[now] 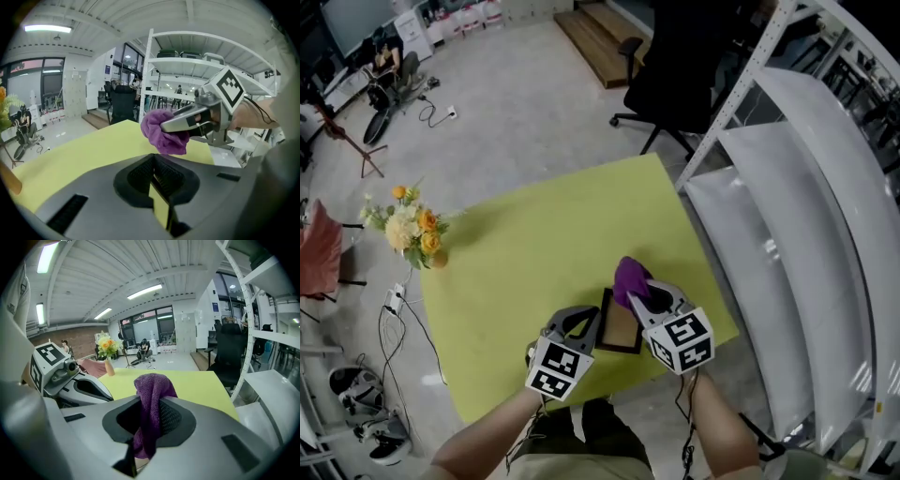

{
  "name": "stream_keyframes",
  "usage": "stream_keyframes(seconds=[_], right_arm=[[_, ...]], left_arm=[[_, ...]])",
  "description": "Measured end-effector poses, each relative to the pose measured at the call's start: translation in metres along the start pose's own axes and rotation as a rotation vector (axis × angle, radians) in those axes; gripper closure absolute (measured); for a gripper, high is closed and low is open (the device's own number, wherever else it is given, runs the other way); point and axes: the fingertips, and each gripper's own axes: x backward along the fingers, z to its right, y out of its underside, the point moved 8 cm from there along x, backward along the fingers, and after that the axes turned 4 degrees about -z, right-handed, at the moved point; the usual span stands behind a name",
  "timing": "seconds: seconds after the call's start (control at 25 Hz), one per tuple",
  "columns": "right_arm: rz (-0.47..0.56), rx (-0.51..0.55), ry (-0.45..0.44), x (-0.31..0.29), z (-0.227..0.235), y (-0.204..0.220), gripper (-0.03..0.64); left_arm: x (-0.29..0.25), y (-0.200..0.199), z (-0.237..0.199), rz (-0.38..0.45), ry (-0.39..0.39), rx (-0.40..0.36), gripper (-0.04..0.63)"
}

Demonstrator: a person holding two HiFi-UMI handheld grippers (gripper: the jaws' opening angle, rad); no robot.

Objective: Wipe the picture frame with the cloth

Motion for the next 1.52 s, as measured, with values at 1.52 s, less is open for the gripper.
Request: stream_keyframes(seconds=[1.52], right_arm=[[-0.229,-0.093,0.207,-0.005,0.027,0.088,0.563]], left_arm=[[-0.058,0.072,0.007,-0.201,0.108,0.025,0.588]])
